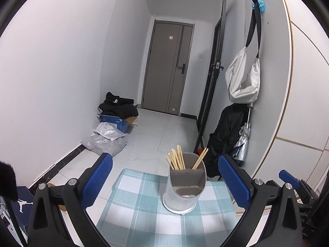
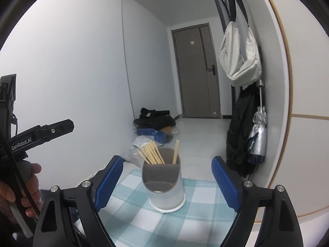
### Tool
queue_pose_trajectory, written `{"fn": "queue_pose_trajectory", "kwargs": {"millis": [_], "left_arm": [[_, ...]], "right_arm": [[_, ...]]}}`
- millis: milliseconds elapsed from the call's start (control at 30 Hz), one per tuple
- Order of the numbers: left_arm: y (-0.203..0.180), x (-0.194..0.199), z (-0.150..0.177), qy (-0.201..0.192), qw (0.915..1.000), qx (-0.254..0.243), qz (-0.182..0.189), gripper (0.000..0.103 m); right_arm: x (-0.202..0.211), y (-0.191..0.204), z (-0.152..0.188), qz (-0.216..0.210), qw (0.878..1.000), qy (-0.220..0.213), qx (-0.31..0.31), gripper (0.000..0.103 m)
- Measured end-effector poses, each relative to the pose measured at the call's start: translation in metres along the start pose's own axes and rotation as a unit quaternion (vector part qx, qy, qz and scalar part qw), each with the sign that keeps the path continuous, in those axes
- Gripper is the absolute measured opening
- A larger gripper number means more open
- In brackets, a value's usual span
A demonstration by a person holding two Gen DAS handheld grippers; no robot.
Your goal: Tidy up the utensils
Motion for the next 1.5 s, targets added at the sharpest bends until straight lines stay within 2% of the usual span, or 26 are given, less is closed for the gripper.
{"fn": "queue_pose_trajectory", "kwargs": {"millis": [167, 700, 1500], "left_arm": [[0.002, -0.007, 0.017, 0.008, 0.9998, -0.007, -0.019, 0.101], [0.001, -0.034, 0.053, 0.048, 0.9986, -0.013, -0.02, 0.101], [0.001, -0.034, 0.053, 0.055, 0.9983, -0.014, -0.014, 0.101]], "right_arm": [[0.002, -0.004, 0.018, 0.014, 1.0, 0.0, 0.003, 0.093], [-0.022, -0.016, 0.054, 0.041, 0.998, 0.04, 0.002, 0.094], [-0.032, -0.017, 0.059, 0.053, 0.997, 0.052, -0.005, 0.094]]}}
Point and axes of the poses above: each gripper's, at about its wrist camera, not at the fingertips, and x roughly against the way its jaws point, y to its left, z to its underside, the point moved 3 cm from there along -x, roughly the way its jaws point, and after that the axes turned 10 degrees about -x, right-handed, at the moved point
